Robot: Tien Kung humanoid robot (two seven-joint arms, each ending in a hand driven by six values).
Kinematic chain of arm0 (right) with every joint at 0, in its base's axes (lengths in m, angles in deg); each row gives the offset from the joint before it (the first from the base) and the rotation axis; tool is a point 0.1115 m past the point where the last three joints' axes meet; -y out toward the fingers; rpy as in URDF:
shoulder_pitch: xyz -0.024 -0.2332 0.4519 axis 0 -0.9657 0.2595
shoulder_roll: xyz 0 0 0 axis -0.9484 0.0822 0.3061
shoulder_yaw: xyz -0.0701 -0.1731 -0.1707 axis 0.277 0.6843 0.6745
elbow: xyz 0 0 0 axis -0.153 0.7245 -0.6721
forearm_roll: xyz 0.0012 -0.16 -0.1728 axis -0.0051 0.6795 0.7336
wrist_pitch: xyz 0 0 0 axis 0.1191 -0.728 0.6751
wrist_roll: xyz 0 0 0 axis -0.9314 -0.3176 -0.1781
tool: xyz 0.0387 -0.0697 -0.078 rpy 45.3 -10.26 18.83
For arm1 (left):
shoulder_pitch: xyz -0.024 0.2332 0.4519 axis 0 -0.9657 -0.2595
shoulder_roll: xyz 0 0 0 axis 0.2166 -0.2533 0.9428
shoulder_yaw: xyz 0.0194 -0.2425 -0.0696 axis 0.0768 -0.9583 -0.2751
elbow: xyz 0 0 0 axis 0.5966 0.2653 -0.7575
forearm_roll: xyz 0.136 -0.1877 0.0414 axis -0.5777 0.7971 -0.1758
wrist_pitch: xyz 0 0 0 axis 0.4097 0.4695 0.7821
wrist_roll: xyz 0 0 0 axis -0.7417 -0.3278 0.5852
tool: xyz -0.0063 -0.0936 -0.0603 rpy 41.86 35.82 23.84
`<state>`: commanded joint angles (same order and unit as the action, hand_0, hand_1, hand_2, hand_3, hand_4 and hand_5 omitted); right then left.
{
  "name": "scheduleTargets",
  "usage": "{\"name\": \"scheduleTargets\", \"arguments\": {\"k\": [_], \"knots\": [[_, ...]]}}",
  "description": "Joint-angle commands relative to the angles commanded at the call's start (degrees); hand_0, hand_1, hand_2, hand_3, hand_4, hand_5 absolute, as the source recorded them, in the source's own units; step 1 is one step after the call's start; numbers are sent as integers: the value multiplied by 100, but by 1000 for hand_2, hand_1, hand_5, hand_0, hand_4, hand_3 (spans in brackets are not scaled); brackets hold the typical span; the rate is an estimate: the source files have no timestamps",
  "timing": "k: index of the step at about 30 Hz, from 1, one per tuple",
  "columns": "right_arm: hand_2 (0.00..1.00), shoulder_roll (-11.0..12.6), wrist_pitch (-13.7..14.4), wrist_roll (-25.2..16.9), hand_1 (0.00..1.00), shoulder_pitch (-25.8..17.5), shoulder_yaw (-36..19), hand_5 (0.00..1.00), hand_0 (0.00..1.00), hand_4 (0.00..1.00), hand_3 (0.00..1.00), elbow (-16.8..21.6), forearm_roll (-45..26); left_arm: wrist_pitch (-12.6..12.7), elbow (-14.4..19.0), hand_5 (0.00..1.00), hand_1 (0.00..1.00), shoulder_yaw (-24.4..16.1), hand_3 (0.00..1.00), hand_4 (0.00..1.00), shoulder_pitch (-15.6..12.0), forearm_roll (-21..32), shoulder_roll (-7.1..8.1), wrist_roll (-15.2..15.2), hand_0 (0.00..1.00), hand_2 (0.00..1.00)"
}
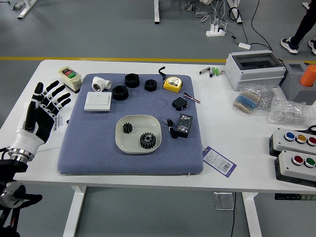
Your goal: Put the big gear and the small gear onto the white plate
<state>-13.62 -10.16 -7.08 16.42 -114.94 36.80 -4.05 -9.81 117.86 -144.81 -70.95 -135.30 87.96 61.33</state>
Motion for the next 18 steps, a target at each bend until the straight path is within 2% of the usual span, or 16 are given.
{"name": "scheduleTargets", "arguments": {"k": [1,5,18], "knots": [[757,3,5,5,731,10,2,739,723,893,620,5,15,-108,-20,842,867,-36,838,935,-16,-129,11,10,847,886],[757,10,14,3,731,29,-12,739,723,893,620,10,9,-334,-11,842,867,-127,838,935,-105,-485,56,110,847,886],[756,29,16,-9,730,44,-11,739,722,893,619,16,22,-313,-25,857,893,-136,839,940,-120,-559,107,194,864,906]]}}
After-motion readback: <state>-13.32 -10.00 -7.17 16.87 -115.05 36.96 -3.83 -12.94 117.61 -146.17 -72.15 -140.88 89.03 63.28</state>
